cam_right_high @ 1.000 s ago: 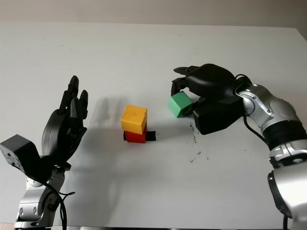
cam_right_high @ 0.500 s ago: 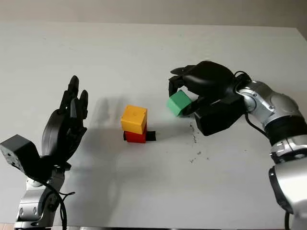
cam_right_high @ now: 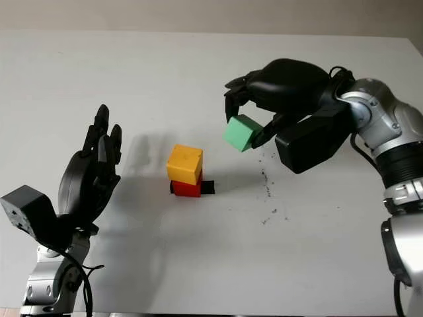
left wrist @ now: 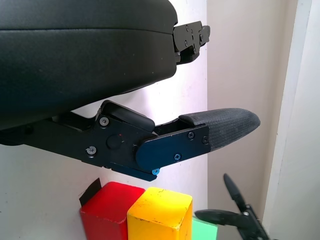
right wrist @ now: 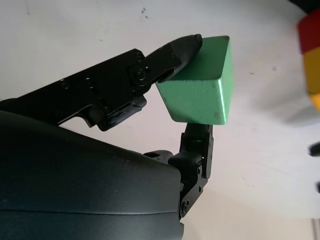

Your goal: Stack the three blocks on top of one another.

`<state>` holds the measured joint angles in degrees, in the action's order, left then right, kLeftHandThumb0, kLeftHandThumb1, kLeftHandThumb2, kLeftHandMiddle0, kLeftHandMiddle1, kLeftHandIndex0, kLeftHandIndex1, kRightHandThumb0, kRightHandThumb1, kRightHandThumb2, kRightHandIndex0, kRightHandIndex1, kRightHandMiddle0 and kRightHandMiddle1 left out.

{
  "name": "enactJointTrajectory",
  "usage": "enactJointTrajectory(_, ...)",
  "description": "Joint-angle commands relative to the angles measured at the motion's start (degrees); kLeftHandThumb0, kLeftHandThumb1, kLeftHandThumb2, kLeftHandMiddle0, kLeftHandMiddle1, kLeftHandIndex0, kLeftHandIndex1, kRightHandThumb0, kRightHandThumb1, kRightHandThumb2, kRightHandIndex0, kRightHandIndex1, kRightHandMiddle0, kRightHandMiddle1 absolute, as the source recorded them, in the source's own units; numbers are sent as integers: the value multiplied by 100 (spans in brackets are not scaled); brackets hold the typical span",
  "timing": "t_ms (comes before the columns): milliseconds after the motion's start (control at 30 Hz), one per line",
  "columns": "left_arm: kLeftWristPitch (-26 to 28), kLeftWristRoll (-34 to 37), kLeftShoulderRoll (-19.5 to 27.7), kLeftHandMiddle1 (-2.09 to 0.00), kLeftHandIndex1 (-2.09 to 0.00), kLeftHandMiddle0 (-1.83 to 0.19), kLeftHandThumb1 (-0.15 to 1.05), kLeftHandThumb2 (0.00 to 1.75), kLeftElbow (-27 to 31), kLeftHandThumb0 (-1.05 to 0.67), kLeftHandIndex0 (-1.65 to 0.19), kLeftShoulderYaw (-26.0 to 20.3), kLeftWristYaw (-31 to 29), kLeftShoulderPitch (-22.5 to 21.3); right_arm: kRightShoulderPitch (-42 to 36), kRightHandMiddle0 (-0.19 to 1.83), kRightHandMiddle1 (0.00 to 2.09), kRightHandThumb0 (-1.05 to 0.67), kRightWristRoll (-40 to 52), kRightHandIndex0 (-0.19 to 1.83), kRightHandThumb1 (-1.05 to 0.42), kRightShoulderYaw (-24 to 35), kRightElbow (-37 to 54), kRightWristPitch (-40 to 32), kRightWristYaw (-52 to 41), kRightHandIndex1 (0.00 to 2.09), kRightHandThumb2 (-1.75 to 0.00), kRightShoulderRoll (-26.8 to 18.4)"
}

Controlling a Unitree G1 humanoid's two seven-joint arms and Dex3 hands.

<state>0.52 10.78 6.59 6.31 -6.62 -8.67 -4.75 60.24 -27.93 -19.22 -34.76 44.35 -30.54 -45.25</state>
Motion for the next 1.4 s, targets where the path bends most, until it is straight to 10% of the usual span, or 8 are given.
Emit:
enactJointTrajectory(0,-51,-31,-29,-5,-5,15,105,68,-19,-78,16,33,5,-27,225,60,114,-42,278,35,-89,156,254,-125,-287,7,-5,-23)
enactJointTrajectory(633,-148,-135,-64,-6,-6,14,105,68,-114,-80,16,48,79,-49,633,48,147,-47,1883,31,-92,633,494,-1086,-1677,5,-5,558)
enactJointTrajectory(1367,-162,-98,-84,-5,-5,15,105,68,-100,-80,16,53,54,-30,985,44,147,-47,1732,28,-94,302,866,-1184,-2320,4,-6,1173)
